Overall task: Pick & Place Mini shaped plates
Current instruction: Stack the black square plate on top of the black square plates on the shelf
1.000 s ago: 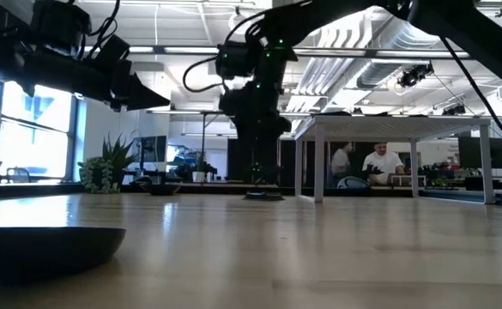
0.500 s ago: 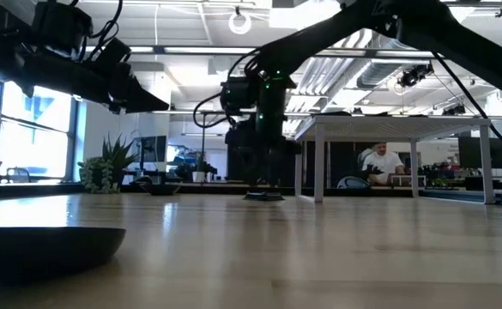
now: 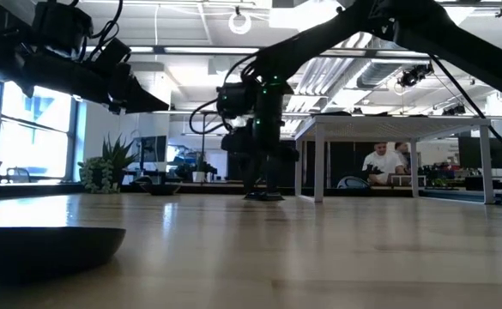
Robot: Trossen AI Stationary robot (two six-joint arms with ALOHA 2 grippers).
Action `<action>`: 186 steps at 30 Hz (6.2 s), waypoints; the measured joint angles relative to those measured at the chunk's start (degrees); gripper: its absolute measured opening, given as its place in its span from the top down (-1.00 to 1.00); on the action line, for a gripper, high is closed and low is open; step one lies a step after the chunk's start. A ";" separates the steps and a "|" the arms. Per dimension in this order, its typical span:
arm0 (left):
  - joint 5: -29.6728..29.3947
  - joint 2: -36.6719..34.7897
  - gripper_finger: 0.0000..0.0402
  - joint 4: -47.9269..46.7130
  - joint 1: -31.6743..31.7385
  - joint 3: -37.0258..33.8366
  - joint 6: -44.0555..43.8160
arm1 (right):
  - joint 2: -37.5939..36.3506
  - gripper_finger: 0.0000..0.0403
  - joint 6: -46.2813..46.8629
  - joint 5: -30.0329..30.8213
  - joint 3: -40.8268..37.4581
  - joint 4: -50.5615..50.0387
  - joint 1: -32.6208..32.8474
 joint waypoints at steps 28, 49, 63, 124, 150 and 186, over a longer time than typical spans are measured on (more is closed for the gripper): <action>0.13 0.00 1.00 -0.50 0.00 0.00 0.02 | 0.09 -0.56 1.55 1.07 0.11 0.00 0.04; 0.07 0.00 1.00 -0.52 0.02 0.00 0.02 | 0.65 -0.56 1.81 -2.78 0.13 0.78 1.43; 0.07 0.00 1.00 -0.92 0.00 0.00 0.04 | 1.40 -0.34 2.64 -2.23 0.17 1.09 1.75; -18.50 -0.02 0.14 21.69 -18.47 0.12 13.45 | -17.77 -0.17 12.50 -13.30 0.15 45.61 7.79; -26.96 0.00 0.95 27.98 -24.92 0.13 17.92 | -17.75 -0.17 11.85 -10.10 0.17 50.39 9.77; -24.73 -0.09 0.96 12.68 -24.74 1.27 16.27 | -26.90 0.85 -15.32 0.09 -6.15 21.10 15.19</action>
